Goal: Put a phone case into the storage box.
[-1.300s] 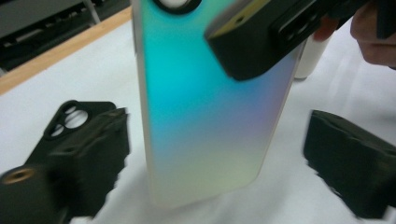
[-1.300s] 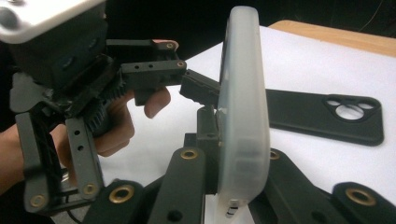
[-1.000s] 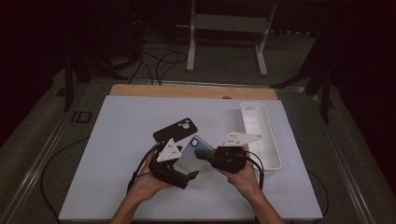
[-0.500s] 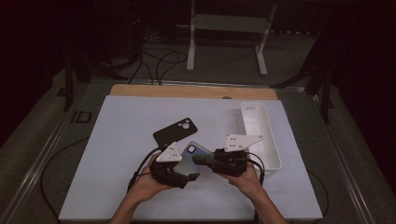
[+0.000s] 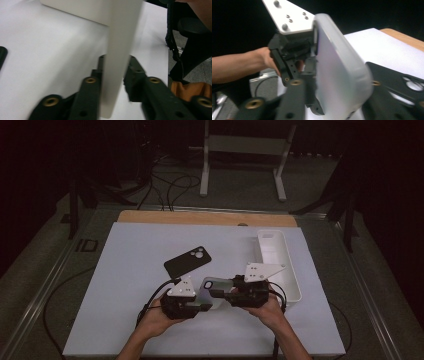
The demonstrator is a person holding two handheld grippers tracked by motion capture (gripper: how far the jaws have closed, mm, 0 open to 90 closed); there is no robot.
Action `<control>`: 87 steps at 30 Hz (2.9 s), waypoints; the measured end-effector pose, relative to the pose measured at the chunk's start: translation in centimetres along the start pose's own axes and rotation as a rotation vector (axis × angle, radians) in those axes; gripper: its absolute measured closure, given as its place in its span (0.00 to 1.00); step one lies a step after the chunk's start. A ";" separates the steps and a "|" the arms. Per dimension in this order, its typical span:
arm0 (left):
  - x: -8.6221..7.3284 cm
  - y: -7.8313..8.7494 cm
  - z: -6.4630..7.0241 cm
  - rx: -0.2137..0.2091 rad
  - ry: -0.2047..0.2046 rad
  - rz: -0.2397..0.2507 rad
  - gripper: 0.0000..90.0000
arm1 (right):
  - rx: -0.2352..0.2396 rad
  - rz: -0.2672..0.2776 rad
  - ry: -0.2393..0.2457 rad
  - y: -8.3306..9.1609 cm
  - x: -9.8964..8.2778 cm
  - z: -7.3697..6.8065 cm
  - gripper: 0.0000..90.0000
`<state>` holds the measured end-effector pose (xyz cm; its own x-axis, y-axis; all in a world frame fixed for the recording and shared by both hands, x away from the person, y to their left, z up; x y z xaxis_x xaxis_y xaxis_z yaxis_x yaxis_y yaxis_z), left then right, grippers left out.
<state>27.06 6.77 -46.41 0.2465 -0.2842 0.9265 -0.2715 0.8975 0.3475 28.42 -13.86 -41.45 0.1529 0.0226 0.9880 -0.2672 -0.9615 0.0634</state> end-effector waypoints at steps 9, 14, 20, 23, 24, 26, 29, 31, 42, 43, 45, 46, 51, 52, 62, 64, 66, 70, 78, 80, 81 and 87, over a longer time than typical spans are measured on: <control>0.2 -0.1 0.2 0.020 -0.016 0.014 0.96 | -0.110 -0.028 0.044 -0.5 -0.4 0.0 0.41; 0.2 0.2 -0.1 0.043 -0.015 0.022 0.96 | -0.158 -0.040 0.044 -0.6 -0.4 0.2 0.35; 0.4 0.7 -0.6 0.114 -0.014 0.045 0.96 | -0.202 -0.035 0.028 -0.3 -0.4 0.6 0.32; 0.4 0.9 -0.9 0.145 0.001 0.053 0.96 | -0.220 -0.040 0.033 -0.4 -0.5 0.7 0.31; 0.3 0.9 -1.0 0.151 0.003 0.053 0.96 | -0.229 -0.042 0.033 -0.4 -0.5 0.7 0.31; 0.3 0.9 -1.0 0.157 0.006 0.053 0.96 | -0.238 -0.045 0.028 -0.4 -0.5 0.7 0.31; 0.2 0.8 -1.0 0.186 0.004 0.053 0.96 | -0.259 -0.045 0.016 -0.3 -0.5 0.8 0.31; 0.2 0.8 -1.1 0.201 0.005 0.055 0.96 | -0.264 -0.042 0.016 -0.2 -0.5 0.9 0.31; 0.1 0.7 -1.2 0.276 0.003 0.066 0.96 | -0.355 -0.050 0.019 -0.5 -0.3 0.5 0.14; 0.1 0.7 -1.2 0.276 0.006 0.066 0.96 | -0.355 -0.050 0.019 -0.5 -0.3 0.5 0.14; 0.0 0.7 -1.2 0.292 -0.001 0.061 0.96 | -0.367 -0.046 0.014 -0.5 -0.1 0.5 0.10; 0.0 0.7 -1.2 0.296 0.001 0.062 0.96 | -0.380 -0.044 0.002 -0.4 0.2 0.5 0.10; 0.1 0.8 -1.3 0.317 0.008 0.074 0.96 | -0.388 -0.009 -0.022 -0.5 0.8 0.3 0.10; 0.1 0.8 -1.3 0.326 0.003 0.074 0.96 | -0.383 0.005 -0.038 -0.7 1.1 0.2 0.10; 0.0 0.5 -0.9 0.342 -0.018 0.063 0.96 | -0.396 0.026 -0.087 -2.8 1.7 0.0 0.10; 0.0 0.3 -0.8 0.342 -0.016 0.067 0.96 | -0.394 0.029 -0.093 -2.9 1.8 0.0 0.10; 0.0 0.2 -0.6 0.345 -0.032 0.055 0.96 | -0.410 0.027 -0.105 -3.5 1.8 0.0 0.11; 0.0 0.0 -0.4 0.349 -0.040 0.049 0.96 | -0.450 0.031 -0.108 -3.9 1.8 0.0 0.16; 0.1 -0.5 0.0 0.323 0.000 0.067 0.94 | -0.483 0.077 -0.132 -4.4 1.5 0.0 0.18; 0.0 -0.7 0.1 0.318 0.003 0.065 0.93 | -0.485 0.078 -0.123 -4.5 1.4 0.0 0.18; 0.0 -0.7 0.1 0.318 0.003 0.065 0.93 | -0.485 0.077 -0.117 -4.6 1.4 -0.1 0.18; 0.0 -0.7 0.1 0.288 0.002 0.056 0.80 | -0.487 0.068 -0.103 -4.6 1.5 0.0 0.18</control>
<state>27.18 6.10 -46.63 0.2251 -0.2357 0.9454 -0.5380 0.7789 0.3223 29.84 -9.38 -40.29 0.2061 -0.0867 0.9747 -0.6892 -0.7200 0.0817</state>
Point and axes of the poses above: each handheld gripper's, and its own axes: y roughly backward along the jaws, x roughly out of its top, z roughly to its right, the point moved 2 cm from there along -y, roughly forward along the jaws, and after that the axes turned 15 degrees about z, right-handed, at the moved point
